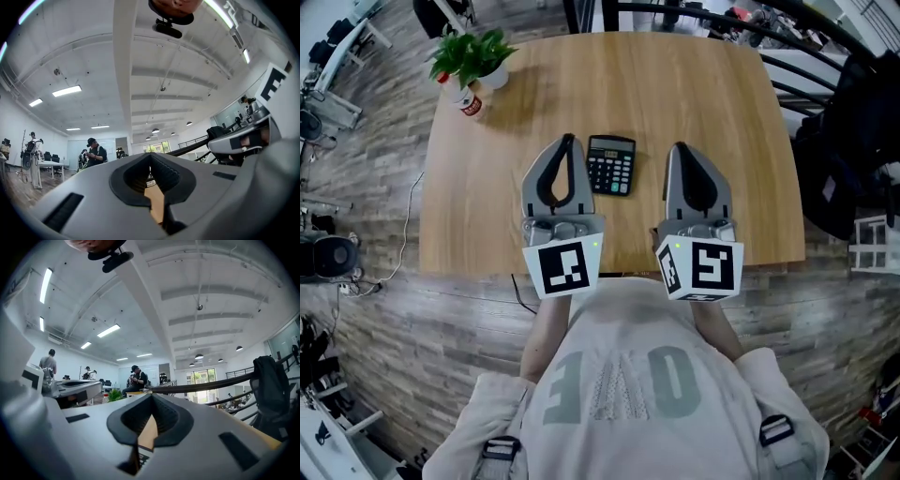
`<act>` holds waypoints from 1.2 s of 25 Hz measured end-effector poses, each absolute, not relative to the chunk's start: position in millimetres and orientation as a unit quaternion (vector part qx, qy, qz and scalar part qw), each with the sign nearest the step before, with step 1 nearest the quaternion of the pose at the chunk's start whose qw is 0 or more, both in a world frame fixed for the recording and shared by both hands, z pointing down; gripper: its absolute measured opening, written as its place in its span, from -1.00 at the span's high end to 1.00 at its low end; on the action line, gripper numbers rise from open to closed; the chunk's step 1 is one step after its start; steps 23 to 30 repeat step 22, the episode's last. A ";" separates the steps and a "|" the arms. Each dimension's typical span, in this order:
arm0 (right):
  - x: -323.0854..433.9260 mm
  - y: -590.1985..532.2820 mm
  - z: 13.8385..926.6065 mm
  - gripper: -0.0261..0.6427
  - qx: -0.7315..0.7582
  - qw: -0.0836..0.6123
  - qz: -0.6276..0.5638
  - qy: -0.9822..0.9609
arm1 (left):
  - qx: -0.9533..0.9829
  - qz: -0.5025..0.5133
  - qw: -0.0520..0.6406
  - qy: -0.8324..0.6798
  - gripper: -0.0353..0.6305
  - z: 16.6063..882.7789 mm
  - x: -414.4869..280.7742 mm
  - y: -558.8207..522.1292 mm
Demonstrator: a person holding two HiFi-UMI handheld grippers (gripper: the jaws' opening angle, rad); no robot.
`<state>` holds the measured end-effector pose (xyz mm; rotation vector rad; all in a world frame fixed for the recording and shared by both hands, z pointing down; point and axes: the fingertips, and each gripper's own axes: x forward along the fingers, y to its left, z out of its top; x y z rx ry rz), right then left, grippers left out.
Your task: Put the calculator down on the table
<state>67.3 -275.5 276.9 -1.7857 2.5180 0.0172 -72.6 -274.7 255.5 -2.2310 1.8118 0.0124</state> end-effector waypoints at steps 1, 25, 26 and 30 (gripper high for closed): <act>67.7 -272.8 278.3 0.87 -0.578 0.026 0.003 0.815 | -0.771 0.005 0.134 0.622 0.86 255.0 -69.3 -272.5; 65.0 -283.7 294.1 0.87 -0.567 0.013 -0.014 0.824 | -0.787 -0.031 0.149 0.598 0.86 262.2 -53.8 -292.7; 65.0 -283.7 294.1 0.87 -0.567 0.013 -0.014 0.824 | -0.787 -0.031 0.149 0.598 0.86 262.2 -53.8 -292.7; 65.0 -283.7 294.1 0.87 -0.567 0.013 -0.014 0.824 | -0.787 -0.031 0.149 0.598 0.86 262.2 -53.8 -292.7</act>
